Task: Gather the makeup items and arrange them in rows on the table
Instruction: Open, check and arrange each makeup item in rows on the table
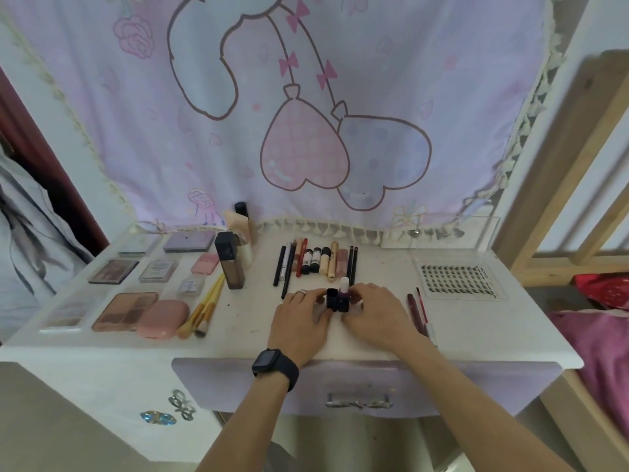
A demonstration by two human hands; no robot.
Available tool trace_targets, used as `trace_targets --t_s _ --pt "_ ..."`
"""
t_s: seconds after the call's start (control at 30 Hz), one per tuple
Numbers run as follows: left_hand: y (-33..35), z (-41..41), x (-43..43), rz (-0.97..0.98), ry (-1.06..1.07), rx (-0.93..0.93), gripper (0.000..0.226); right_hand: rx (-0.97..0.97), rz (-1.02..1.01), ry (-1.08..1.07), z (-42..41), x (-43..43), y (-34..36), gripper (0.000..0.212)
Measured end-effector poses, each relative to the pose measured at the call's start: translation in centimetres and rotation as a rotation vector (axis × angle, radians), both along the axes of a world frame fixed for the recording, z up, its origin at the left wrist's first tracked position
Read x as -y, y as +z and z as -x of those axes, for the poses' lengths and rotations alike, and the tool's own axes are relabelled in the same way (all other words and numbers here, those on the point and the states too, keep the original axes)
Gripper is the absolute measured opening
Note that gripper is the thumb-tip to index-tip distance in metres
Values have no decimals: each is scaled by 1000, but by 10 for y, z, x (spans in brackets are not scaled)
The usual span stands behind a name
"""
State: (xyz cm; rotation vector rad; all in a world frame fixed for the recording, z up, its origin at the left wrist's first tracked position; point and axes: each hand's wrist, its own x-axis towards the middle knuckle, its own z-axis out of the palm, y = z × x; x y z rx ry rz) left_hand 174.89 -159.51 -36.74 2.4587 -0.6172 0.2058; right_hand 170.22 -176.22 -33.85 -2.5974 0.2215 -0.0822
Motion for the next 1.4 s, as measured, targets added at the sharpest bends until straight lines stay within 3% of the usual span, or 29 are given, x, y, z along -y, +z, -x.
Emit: trace_targets --t_s 0.17,0.4,0.7,0.93,1.13,1.27,1.4 --pt "0 7 4 -144 24 104 37 74 8 -61 -9 24 9 52" --pt "-2 8 5 -213 29 71 47 -126 425 28 -37 31 15 62" --pt "-3 6 6 -246 1 23 55 17 491 -66 -37 38 12 33" --pt "-3 6 6 -231 1 19 55 -60 467 -152 -49 33 22 13" --pt "-2 6 6 -214 -1 21 55 -103 124 -273 -52 41 31 8" --pt "-3 6 6 -198 2 27 55 19 -190 -285 -25 50 34 27" --pt "-3 7 6 -114 14 35 55 196 -537 -284 28 43 29 20"
